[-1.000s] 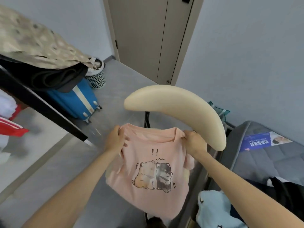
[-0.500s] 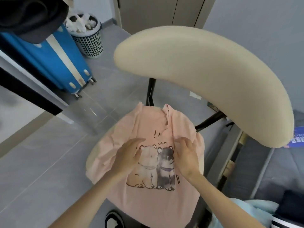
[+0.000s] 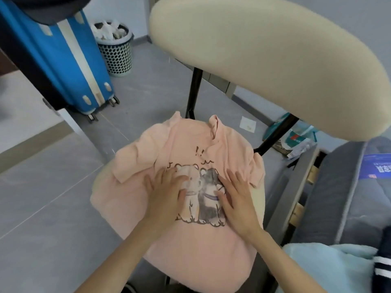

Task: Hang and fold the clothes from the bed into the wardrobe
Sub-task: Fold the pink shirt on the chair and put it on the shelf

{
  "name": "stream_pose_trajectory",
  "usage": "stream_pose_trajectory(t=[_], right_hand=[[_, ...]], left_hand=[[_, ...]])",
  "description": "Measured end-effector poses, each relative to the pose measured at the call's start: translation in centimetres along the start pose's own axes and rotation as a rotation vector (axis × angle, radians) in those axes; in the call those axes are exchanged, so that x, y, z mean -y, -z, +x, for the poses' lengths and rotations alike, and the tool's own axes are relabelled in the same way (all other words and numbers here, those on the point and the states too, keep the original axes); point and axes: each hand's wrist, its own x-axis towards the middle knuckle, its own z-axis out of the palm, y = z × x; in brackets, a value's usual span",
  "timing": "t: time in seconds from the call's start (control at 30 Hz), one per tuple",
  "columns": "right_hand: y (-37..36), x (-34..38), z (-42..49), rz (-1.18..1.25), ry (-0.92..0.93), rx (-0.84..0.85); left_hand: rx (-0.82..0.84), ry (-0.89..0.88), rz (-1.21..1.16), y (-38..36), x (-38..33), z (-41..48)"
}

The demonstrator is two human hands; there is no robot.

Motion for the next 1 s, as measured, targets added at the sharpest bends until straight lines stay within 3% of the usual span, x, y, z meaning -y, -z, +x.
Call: stream_pose_trajectory(t=[0.17, 0.27, 0.43, 0.53, 0.83, 1.0], right_hand=[[0.5, -1.9, -3.5, 0.101, -0.221, -0.266], [1.1, -3.1, -5.7, 0.254, -0.456, -0.291], [2.6, -4.1, -7.9, 0.359, -0.586, -0.019], [3.3, -3.7, -8.5, 0.226, -0.544, 0.181], [6.9, -5.3, -13.5, 0.012, -0.500, 0.354], [6.4, -6.0, -15.6, 0.099, -0.540, 0.498]], left_hand=[[0.116, -0.034, 0.052, -1.0, -2.5, -2.9], [0.158, -0.062, 0.032, -1.4, -4.6, -5.7], [0.143, -0.014, 0.131, -1.3, -7.4, -8.3], [0.131, 0.050, 0.134, -0.6, -8.5, -8.8], [0.290, 0.080, 0.398, 1.1, -9.6, -11.3], [0.419, 0.113, 0.567, 1.5, -9.6, -13.2]])
